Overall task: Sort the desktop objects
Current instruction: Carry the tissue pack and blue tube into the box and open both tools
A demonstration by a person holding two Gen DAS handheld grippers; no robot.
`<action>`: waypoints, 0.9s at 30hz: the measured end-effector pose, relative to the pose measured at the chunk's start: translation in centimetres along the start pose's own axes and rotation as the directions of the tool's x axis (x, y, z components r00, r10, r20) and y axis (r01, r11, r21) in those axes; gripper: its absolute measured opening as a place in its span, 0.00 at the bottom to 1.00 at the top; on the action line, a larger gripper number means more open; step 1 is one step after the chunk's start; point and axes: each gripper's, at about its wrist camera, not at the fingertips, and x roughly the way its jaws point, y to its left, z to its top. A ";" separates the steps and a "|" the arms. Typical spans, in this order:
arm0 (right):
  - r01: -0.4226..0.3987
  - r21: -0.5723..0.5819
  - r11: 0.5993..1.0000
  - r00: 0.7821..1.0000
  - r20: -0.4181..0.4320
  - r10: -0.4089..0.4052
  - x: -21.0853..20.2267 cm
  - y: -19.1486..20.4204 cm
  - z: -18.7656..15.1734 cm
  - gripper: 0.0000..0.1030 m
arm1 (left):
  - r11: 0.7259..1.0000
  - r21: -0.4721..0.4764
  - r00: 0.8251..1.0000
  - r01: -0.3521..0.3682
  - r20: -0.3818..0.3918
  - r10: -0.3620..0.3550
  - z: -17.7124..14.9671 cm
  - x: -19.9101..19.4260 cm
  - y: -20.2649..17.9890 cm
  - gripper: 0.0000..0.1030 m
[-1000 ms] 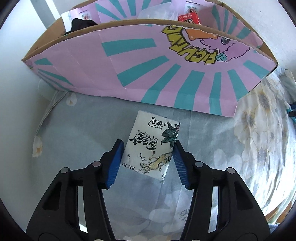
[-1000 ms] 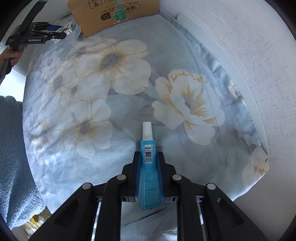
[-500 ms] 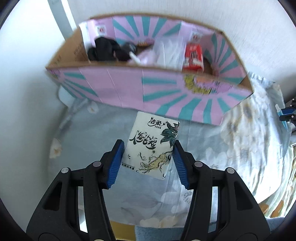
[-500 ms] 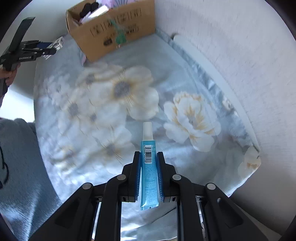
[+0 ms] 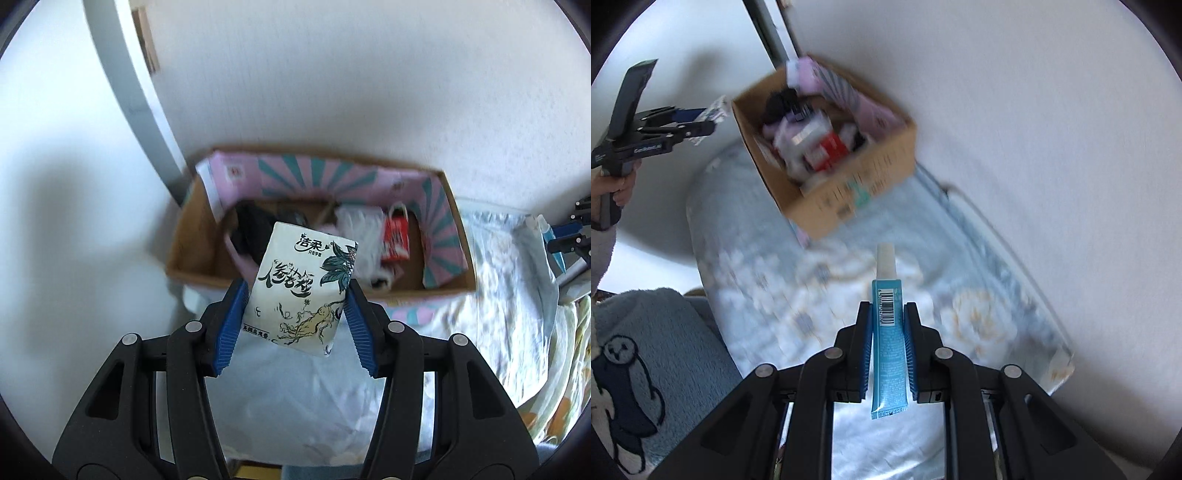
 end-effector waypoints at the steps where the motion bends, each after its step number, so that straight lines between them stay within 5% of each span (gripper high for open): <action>1: -0.004 -0.008 1.000 1.000 0.010 0.004 -0.2 0.6 1.0 0.15 | 1.000 0.003 1.000 0.005 0.005 -0.005 0.8 -0.1 0.3 0.49; 9: -0.029 -0.081 0.996 0.997 0.070 0.034 0.0 5.2 8.8 0.15 | 0.999 0.015 0.999 0.029 -0.019 -0.029 5.2 1.9 2.2 0.49; 17: -0.088 -0.115 0.990 0.995 0.041 0.093 5.0 8.9 16.0 0.15 | 0.997 0.064 0.995 0.054 -0.091 -0.048 7.5 7.4 3.1 0.49; 27: -0.140 -0.083 0.987 0.989 -0.049 0.136 11.5 10.6 18.8 0.15 | 0.986 0.148 0.990 0.077 -0.126 -0.058 7.8 10.8 2.8 0.49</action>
